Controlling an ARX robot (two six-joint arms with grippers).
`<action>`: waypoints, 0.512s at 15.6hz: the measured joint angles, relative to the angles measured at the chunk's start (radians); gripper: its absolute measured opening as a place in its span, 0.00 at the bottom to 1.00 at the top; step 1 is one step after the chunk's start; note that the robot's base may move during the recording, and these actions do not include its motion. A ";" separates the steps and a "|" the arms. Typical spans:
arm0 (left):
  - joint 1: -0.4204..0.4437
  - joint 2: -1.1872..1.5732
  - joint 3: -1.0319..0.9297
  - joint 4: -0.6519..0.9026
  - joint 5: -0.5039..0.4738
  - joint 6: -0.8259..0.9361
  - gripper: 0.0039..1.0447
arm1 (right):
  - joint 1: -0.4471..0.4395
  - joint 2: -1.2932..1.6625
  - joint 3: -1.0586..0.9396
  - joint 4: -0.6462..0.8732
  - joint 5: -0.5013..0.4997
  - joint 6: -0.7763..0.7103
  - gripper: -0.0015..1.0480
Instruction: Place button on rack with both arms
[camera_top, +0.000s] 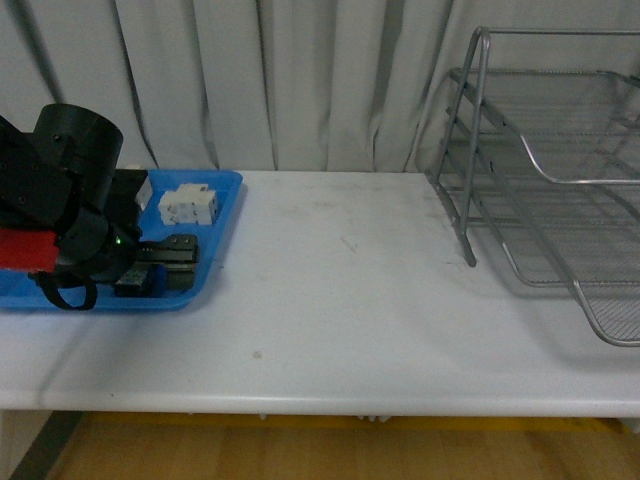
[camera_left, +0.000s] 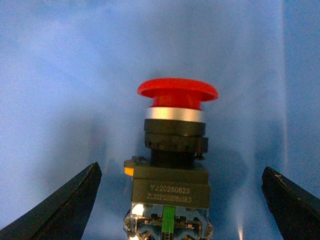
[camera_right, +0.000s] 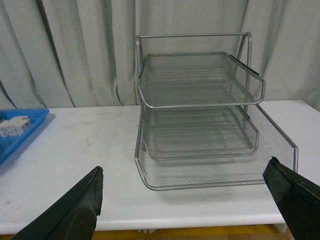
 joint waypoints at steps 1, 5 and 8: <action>-0.004 0.000 0.003 0.012 0.005 0.016 0.94 | 0.000 0.000 0.000 0.000 0.000 0.000 0.94; -0.005 0.001 0.011 0.007 -0.003 0.051 0.50 | 0.000 0.000 0.000 0.000 0.000 0.000 0.94; -0.011 0.000 0.011 0.013 -0.005 0.052 0.36 | 0.000 0.000 0.000 0.000 0.000 0.000 0.94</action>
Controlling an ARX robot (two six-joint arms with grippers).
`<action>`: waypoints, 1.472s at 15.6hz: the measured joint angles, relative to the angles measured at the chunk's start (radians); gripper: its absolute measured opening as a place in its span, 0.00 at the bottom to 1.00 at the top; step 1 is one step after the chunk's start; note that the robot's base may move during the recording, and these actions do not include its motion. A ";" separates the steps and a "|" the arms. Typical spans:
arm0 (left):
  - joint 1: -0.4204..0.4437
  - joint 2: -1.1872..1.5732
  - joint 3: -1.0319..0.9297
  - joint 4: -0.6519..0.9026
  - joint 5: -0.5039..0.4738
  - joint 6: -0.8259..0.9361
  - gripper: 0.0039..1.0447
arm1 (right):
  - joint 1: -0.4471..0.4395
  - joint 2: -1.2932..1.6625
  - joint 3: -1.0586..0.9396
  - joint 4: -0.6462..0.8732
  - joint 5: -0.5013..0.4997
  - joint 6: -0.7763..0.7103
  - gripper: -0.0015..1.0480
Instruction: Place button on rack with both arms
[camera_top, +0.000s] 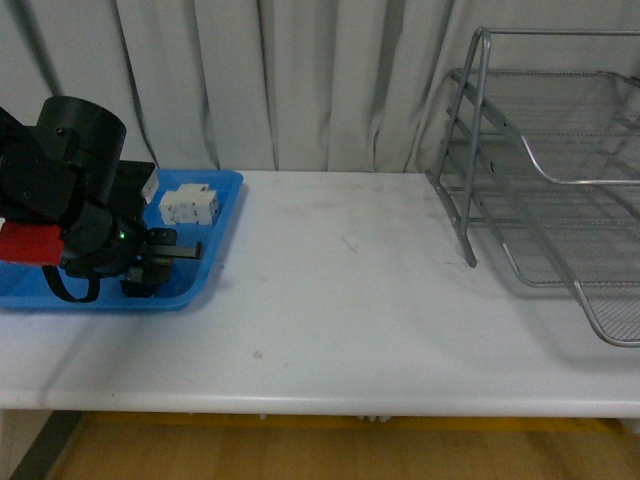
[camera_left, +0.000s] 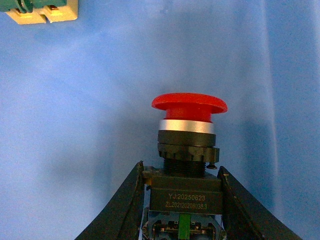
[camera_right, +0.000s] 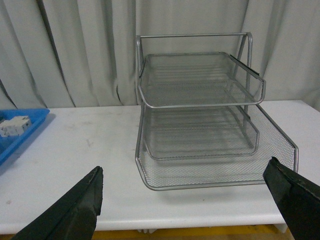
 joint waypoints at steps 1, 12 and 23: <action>-0.005 -0.016 -0.008 0.000 0.002 0.003 0.35 | 0.000 0.000 0.000 0.000 0.000 0.000 0.94; 0.058 -0.866 -0.464 0.002 0.140 0.055 0.33 | 0.000 0.000 0.000 0.000 0.000 0.000 0.94; 0.185 -1.325 -0.884 -0.020 0.215 0.071 0.33 | 0.000 0.000 0.000 0.000 0.000 0.000 0.94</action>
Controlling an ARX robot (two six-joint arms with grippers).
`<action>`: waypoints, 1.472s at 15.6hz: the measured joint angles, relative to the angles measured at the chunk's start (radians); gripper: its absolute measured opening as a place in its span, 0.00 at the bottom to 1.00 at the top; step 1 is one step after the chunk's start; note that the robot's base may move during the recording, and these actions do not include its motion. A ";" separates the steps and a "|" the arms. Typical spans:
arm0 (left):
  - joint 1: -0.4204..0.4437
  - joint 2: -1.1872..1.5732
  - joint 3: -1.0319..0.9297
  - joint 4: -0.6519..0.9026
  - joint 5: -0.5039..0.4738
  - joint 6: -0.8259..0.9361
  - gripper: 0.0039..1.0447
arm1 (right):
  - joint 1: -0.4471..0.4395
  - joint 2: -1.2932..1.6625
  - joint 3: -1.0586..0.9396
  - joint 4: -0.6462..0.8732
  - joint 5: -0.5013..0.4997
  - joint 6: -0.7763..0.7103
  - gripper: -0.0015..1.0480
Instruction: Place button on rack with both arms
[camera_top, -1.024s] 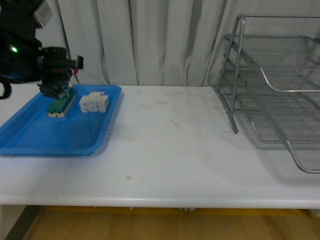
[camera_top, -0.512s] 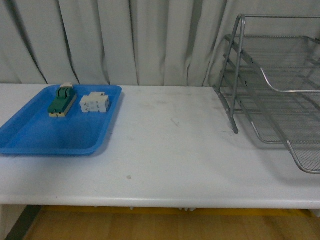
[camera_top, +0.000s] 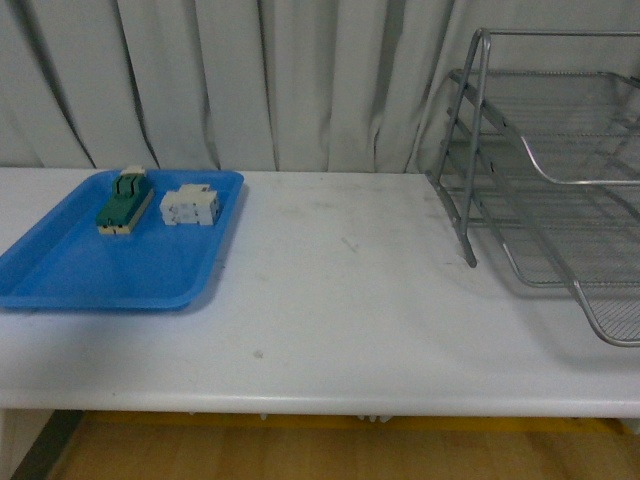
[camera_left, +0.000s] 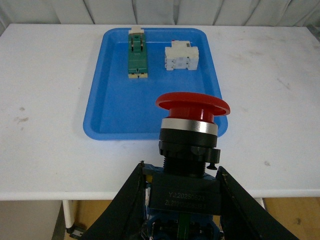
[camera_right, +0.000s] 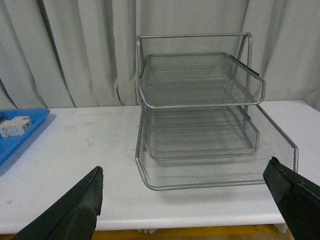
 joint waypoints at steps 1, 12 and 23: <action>-0.002 -0.004 -0.005 0.000 -0.001 0.000 0.33 | 0.000 0.000 0.000 0.000 0.000 0.000 0.94; -0.019 0.003 -0.019 0.019 -0.020 -0.002 0.33 | 0.000 0.000 0.000 0.000 -0.001 0.000 0.94; -0.024 0.003 -0.022 0.018 -0.013 -0.001 0.33 | 0.000 0.000 0.000 0.000 0.000 0.000 0.94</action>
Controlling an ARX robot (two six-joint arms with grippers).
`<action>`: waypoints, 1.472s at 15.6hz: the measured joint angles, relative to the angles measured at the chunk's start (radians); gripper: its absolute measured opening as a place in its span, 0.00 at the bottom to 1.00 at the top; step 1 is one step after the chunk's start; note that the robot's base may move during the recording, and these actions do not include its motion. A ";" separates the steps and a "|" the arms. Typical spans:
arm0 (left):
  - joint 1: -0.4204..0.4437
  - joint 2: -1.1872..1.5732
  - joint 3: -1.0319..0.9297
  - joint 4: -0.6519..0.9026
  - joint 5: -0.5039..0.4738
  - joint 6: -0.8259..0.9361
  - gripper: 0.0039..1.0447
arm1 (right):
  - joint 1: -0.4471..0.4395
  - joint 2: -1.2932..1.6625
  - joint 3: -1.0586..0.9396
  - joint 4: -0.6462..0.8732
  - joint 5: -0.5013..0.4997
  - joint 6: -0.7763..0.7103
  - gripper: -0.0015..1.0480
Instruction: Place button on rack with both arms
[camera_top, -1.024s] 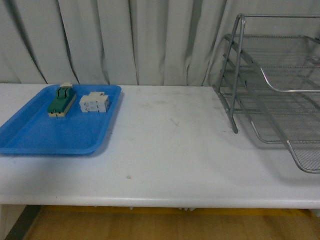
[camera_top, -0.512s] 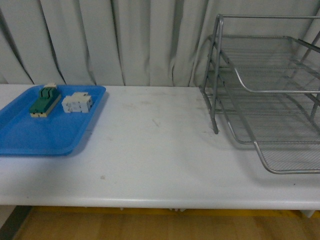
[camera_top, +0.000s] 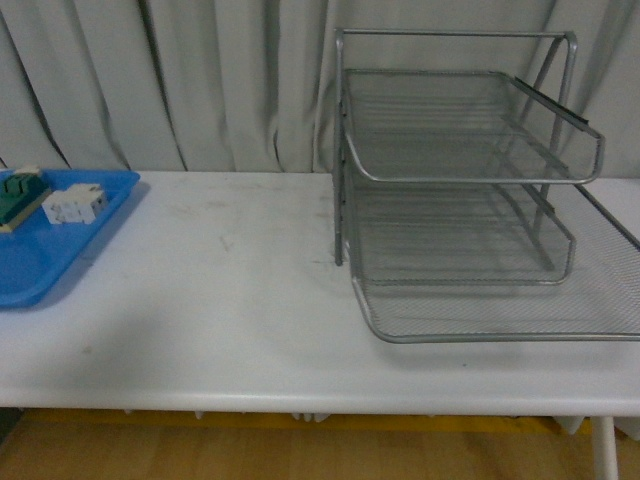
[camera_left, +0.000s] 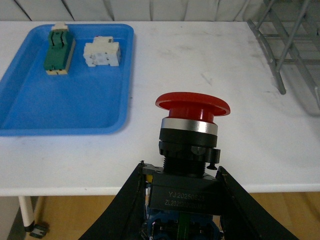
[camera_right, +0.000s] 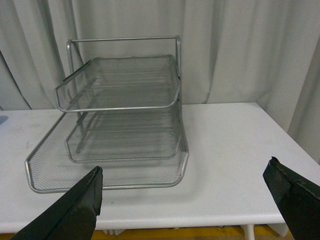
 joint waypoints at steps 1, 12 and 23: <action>0.002 0.001 -0.002 -0.002 0.000 0.000 0.33 | 0.000 0.000 0.000 -0.001 0.000 0.000 0.94; -0.225 0.148 0.105 0.062 -0.077 -0.025 0.33 | 0.000 0.000 0.000 0.000 0.000 0.000 0.94; -0.683 0.769 0.577 0.061 -0.151 -0.010 0.33 | 0.000 0.000 0.000 0.000 0.000 0.000 0.94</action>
